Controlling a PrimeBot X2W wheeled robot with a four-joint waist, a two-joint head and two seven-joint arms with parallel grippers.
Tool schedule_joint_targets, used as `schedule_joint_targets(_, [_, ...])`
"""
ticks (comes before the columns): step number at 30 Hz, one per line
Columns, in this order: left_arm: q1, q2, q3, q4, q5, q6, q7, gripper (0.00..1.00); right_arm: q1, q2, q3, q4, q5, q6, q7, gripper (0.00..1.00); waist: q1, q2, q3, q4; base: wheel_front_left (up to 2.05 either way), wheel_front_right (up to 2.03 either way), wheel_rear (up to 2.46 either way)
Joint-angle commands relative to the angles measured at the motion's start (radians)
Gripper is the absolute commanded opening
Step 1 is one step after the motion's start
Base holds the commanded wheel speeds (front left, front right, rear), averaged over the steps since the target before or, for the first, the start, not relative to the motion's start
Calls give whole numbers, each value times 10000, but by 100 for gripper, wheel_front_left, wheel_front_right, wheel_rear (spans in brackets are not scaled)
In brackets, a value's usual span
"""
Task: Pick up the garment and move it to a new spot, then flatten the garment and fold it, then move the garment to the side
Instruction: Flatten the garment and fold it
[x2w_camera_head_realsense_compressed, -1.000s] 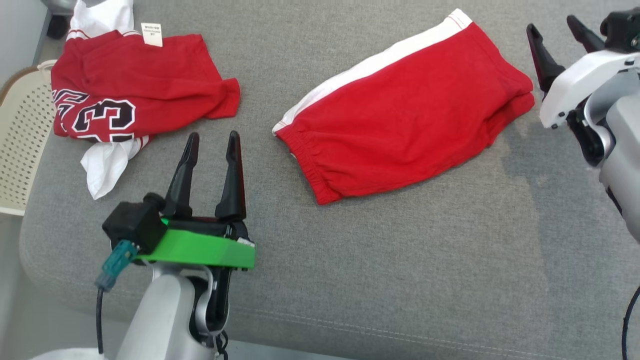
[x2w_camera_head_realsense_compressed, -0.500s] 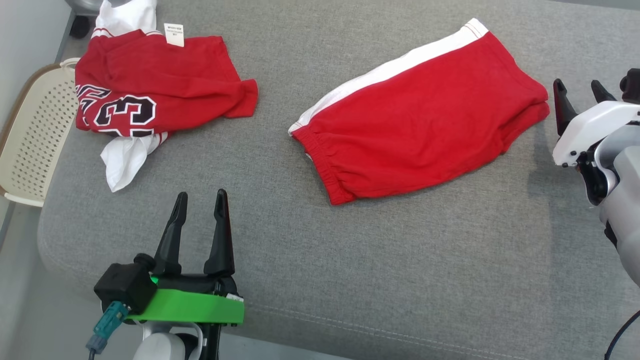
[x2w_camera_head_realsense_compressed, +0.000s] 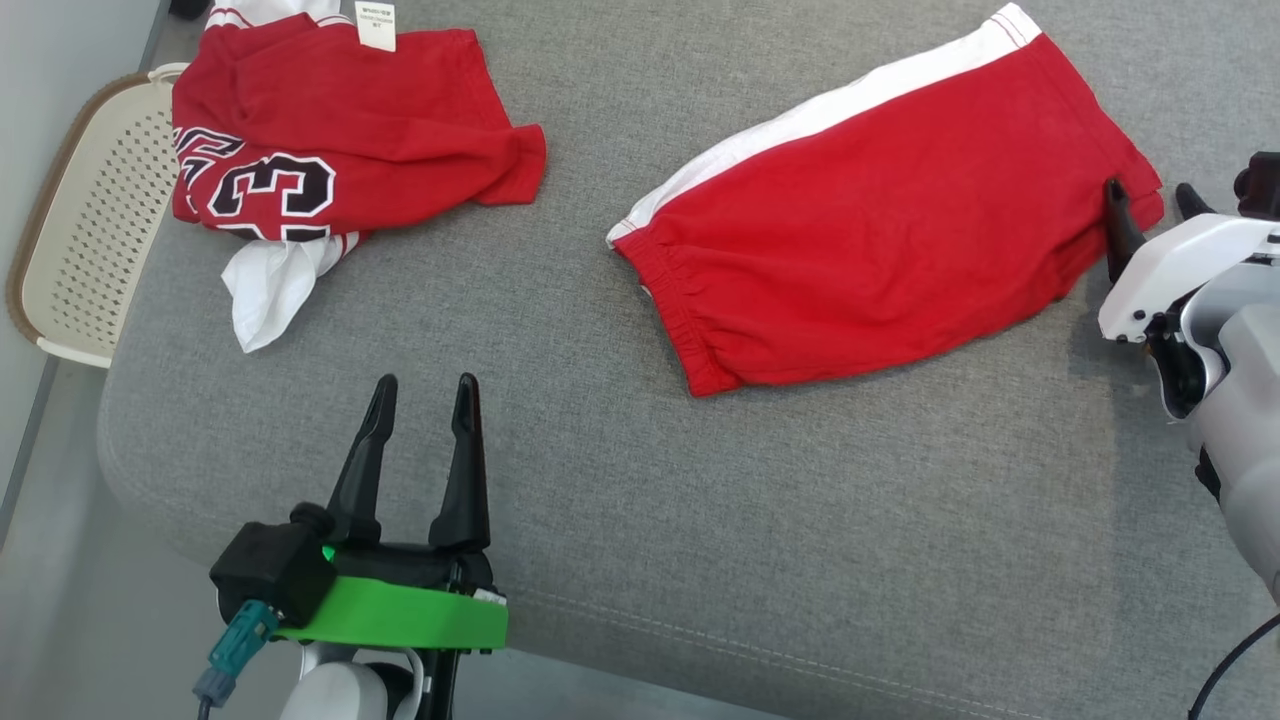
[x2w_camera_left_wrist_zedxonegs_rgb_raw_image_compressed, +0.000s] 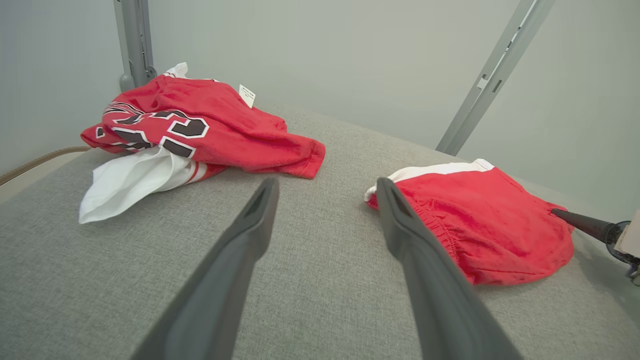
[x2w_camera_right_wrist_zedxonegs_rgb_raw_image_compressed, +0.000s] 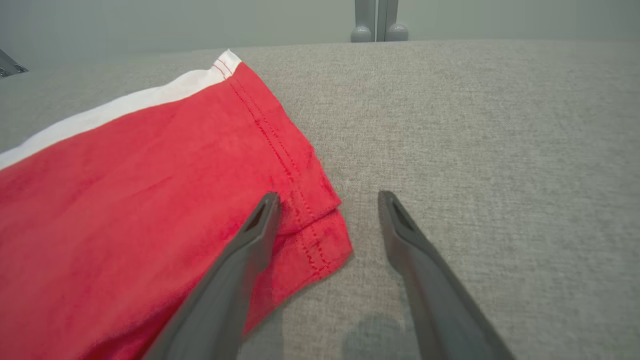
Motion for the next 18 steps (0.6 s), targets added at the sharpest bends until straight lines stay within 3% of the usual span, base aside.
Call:
schedule_joint_targets(1, [-156,8,-34,25,66,-40,-8,100,-34,26,-42,51,-26,-14,105,86,0,0,37,23,0,0,0])
schedule_joint_targets(2, [-171,7,-58,39,77,-33,-8,100,-44,38,-76,62,-41,-14,170,55,0,0,55,28,0,0,0])
schedule_joint_targets(3, [-189,7,-84,54,64,-31,-8,100,-47,52,-130,73,-36,-14,259,38,0,0,72,30,0,0,0])
schedule_joint_targets(4, [-206,7,-108,71,47,-34,-8,100,-23,77,-182,84,-11,-14,389,27,0,0,87,30,0,0,0])
schedule_joint_targets(6, [-215,7,-135,98,47,-15,-8,100,37,98,-242,105,-85,-15,536,16,0,0,100,16,0,0,0])
schedule_joint_targets(7, [-208,7,-156,121,44,-7,-8,100,86,111,-272,112,-100,-16,596,2,0,0,97,5,0,0,0])
schedule_joint_targets(18, [-156,7,-227,370,93,-10,-8,100,556,281,-837,118,-49,-18,298,0,0,0,-334,-315,0,0,0])
